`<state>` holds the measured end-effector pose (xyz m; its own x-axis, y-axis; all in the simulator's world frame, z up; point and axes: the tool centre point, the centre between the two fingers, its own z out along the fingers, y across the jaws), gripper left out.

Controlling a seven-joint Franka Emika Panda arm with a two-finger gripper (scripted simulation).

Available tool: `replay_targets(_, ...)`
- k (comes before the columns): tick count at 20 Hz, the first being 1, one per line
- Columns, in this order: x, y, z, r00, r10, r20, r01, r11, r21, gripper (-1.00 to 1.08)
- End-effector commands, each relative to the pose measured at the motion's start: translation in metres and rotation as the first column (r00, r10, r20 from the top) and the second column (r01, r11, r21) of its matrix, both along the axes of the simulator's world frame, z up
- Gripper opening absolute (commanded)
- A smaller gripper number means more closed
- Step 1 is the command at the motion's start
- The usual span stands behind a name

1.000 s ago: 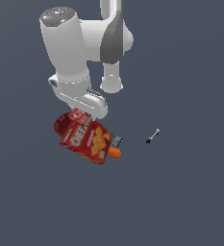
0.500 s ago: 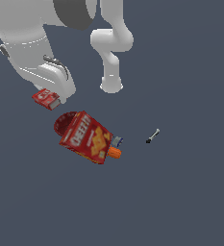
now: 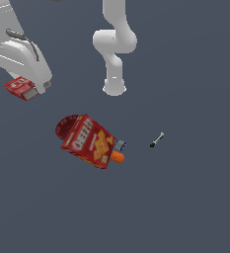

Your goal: Pick up a designated object from a clutter of objects.

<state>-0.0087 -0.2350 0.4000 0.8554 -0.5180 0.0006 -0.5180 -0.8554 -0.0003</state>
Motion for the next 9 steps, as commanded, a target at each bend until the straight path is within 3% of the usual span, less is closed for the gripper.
replay_targets(1,0.0011,-0.0066,0.0069,1.000,0.001,-0.001,-0.001,1.000,0.000,-1.00)
replay_targets(9,0.0029,-0.0137,0.0143,1.000,0.001,-0.001,-0.001,1.000,0.000,-1.00)
